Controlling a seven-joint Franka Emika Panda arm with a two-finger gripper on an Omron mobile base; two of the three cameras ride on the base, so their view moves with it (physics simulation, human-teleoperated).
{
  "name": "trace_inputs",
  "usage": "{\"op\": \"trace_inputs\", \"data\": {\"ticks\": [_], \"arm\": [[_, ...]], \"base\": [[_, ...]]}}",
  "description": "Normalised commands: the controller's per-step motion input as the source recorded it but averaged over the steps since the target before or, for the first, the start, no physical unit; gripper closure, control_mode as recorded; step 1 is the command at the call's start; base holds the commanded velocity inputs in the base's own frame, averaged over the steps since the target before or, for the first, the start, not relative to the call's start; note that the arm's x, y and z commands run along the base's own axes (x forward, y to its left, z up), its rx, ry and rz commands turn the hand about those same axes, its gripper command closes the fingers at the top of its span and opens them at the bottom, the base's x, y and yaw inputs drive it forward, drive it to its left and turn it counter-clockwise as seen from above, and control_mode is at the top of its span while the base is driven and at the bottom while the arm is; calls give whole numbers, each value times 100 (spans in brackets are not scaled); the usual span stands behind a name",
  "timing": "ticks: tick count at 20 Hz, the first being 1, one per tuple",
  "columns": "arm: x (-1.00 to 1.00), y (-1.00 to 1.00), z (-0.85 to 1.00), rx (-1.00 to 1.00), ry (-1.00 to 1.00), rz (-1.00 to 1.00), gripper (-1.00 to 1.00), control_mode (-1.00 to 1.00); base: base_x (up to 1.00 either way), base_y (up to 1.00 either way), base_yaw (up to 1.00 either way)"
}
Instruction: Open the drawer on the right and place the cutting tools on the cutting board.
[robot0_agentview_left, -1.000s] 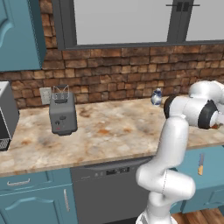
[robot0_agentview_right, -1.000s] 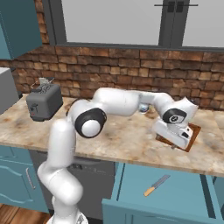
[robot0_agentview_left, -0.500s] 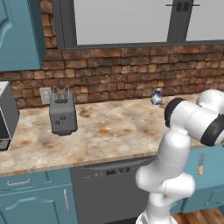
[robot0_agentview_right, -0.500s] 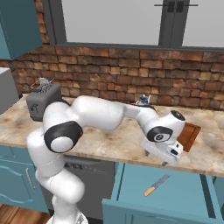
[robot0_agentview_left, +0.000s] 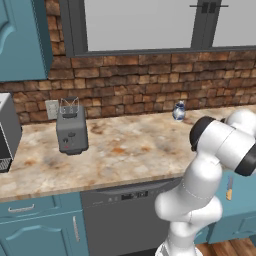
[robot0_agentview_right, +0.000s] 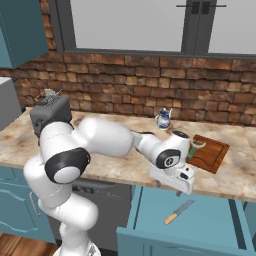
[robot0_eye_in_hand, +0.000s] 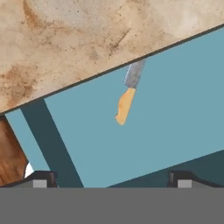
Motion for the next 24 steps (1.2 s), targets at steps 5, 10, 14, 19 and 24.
{"op": "trace_inputs", "data": {"ticks": [5,10,14,19,24], "arm": [[-2,-3,-35,2,0,0,-100,-100],[-3,-12,-34,2,0,0,-100,-100],[-28,-2,-1,3,-3,0,-100,-100],[-49,0,0,2,-11,1,-100,-100],[-16,0,-17,0,-2,4,-100,-100]], "base": [[0,0,0],[0,0,0],[0,0,0],[0,0,0],[0,0,0]]}}
